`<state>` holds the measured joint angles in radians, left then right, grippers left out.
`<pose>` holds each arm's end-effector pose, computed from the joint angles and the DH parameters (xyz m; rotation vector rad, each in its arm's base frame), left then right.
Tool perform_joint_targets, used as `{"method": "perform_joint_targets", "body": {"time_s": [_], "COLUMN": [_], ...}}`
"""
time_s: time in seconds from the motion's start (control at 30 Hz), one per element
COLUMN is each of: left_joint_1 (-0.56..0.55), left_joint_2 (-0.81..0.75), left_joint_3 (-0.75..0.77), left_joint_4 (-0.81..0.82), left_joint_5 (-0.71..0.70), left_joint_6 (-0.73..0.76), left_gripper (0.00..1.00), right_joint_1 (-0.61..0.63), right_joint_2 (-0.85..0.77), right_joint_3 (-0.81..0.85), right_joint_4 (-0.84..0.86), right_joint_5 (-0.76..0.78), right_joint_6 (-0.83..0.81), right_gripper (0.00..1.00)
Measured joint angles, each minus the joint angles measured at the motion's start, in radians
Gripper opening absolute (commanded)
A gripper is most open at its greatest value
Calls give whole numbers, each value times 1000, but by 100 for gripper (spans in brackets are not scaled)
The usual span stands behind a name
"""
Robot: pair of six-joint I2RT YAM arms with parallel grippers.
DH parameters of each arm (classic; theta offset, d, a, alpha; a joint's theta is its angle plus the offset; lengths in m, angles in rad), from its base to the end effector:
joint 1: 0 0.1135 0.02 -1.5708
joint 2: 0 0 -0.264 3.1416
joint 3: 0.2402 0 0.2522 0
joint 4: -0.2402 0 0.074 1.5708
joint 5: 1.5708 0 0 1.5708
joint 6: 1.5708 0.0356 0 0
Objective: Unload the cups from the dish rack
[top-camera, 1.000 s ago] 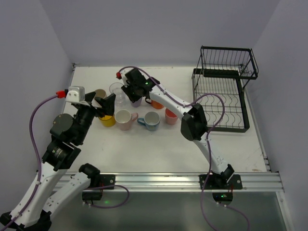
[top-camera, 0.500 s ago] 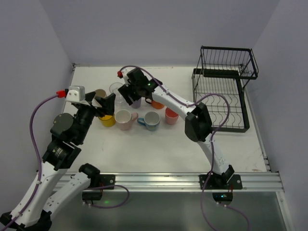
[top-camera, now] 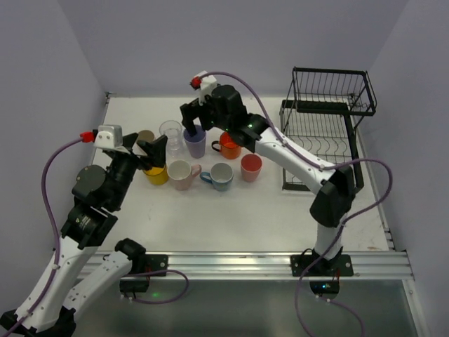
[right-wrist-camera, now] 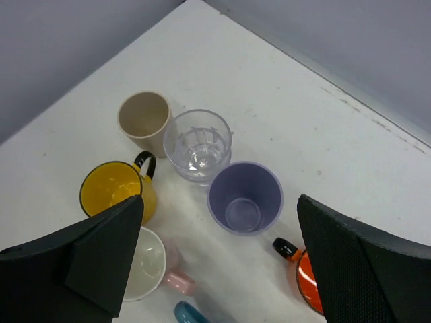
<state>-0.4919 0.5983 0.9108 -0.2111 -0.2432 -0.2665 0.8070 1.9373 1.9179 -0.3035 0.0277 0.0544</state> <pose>0.1138 -0.0512 0.4056 -0.0323 1.4871 -0.4367 0.3221 0.3349 0.3804 -0.6923 1.8045 0.5566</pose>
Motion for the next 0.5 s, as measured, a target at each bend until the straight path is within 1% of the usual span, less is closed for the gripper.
{"method": "perform_joint_targets", "body": {"time_s": [0.1,0.2,0.3,0.37,0.5], "left_joint_1": [0,1,1,1,1], "left_joint_2": [0,4,4,3,-23], "left_joint_3": [15,43,71,94,113], "left_joint_4": [0,0,-4,-14,-26], "left_joint_5": [1,2,3,2,-9], "left_joint_6": [0,0,0,2,19], "left_gripper": [100,100,100,100,100], "right_joint_1": [1,3,5,5,6], "right_joint_2": [-176,-402,-693,-890,-1236], "right_joint_3": [-200,-433,-661,-774,-942], "right_joint_4": [91,175,248,286,328], "right_joint_5": [32,66,116,155,255], "right_joint_6": [29,59,88,103,126], "right_gripper": [99,99,99,99,99]}}
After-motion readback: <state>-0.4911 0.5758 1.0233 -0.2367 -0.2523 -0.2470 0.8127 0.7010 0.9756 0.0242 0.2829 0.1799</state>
